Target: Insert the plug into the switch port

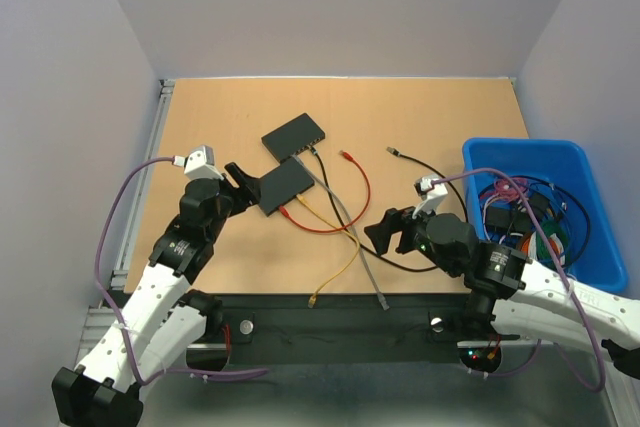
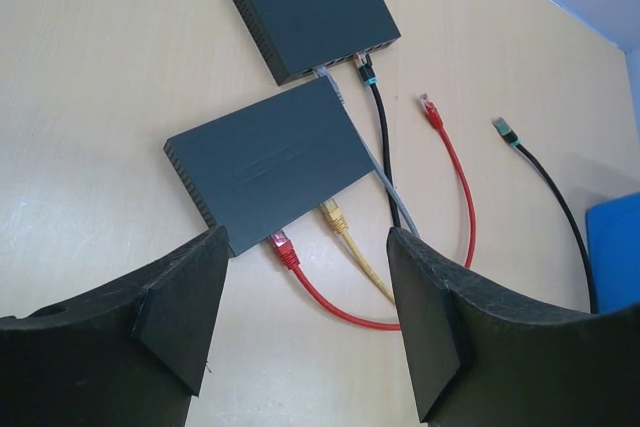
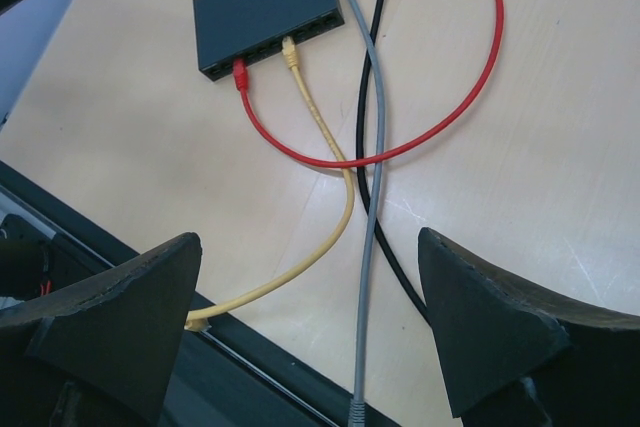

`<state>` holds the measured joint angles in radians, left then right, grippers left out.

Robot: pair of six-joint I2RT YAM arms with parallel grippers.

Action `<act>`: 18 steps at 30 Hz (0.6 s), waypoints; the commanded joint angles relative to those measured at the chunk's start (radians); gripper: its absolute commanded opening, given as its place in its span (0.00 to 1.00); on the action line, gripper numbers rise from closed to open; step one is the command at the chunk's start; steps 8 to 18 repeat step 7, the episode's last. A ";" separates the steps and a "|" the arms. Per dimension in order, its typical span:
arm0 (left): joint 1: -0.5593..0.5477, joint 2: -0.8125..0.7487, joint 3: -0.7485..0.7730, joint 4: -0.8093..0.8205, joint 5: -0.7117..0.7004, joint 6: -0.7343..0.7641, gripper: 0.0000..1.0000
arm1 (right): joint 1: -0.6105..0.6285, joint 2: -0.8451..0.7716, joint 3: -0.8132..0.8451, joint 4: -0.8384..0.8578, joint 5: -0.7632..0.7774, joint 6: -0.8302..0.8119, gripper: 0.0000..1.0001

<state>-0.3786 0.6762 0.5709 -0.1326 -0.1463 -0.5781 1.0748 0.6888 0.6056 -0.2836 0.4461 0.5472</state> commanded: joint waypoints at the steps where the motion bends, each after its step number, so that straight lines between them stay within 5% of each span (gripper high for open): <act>1: -0.005 -0.017 0.037 0.027 -0.022 0.000 0.76 | 0.007 -0.005 0.033 0.011 0.013 0.008 0.94; 18: -0.005 -0.018 0.035 0.028 -0.035 0.000 0.76 | 0.007 -0.023 0.042 0.012 0.017 0.005 0.93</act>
